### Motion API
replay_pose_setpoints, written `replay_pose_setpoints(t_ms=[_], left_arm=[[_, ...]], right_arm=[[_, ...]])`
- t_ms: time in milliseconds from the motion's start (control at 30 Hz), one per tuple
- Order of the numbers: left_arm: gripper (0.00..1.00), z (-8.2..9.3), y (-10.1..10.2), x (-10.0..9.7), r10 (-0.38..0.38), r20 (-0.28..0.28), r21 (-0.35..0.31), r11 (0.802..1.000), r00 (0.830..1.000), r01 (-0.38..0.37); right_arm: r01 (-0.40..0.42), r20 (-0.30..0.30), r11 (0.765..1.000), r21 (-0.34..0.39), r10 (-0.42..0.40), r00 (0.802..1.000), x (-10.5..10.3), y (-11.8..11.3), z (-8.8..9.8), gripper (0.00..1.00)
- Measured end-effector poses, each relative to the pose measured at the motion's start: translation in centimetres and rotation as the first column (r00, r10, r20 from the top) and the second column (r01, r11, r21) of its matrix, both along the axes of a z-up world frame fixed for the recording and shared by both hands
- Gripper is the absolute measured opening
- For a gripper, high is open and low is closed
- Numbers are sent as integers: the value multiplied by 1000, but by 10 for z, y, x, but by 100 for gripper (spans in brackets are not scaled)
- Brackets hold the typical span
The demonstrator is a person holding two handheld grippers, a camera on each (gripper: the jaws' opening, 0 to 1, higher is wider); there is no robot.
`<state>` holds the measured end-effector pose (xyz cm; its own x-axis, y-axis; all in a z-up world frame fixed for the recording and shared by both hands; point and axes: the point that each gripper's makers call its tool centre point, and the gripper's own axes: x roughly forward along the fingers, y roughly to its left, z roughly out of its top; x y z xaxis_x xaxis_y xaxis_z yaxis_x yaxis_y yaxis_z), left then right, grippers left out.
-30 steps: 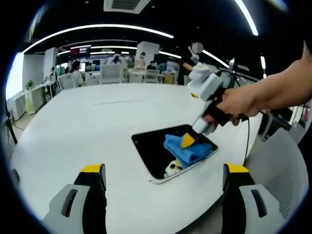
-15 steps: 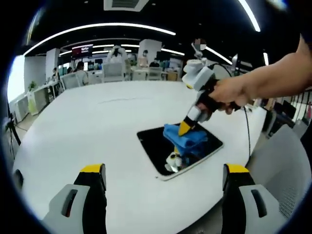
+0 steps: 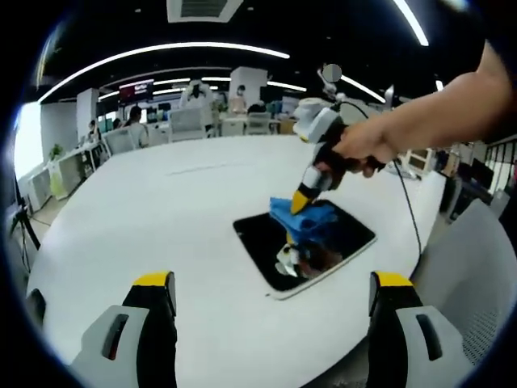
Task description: Wipe the mirror surface with the cleaning cloth until all visible marks leave the cleaned area.
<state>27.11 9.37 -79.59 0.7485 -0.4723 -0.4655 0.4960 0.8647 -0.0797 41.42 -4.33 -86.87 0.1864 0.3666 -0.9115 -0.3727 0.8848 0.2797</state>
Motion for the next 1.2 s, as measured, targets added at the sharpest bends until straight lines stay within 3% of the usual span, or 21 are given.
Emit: replay_pose_setpoints(t_ms=[200,633,1200], left_arm=[[100,-4,3,-1,0,-10,11,1000,1000,0],[100,-4,6,0,11,-9,11,1000,1000,-10],[100,-6,7,1,5,-9,29,1000,1000,-4]], right_arm=[[-18,14,1000,-4,18,1000,3,2,3,0],[-4,-44,999,52,6,999,0,0,5,0],[10,-33,1000,21,-9,999,4,-37,2,0]])
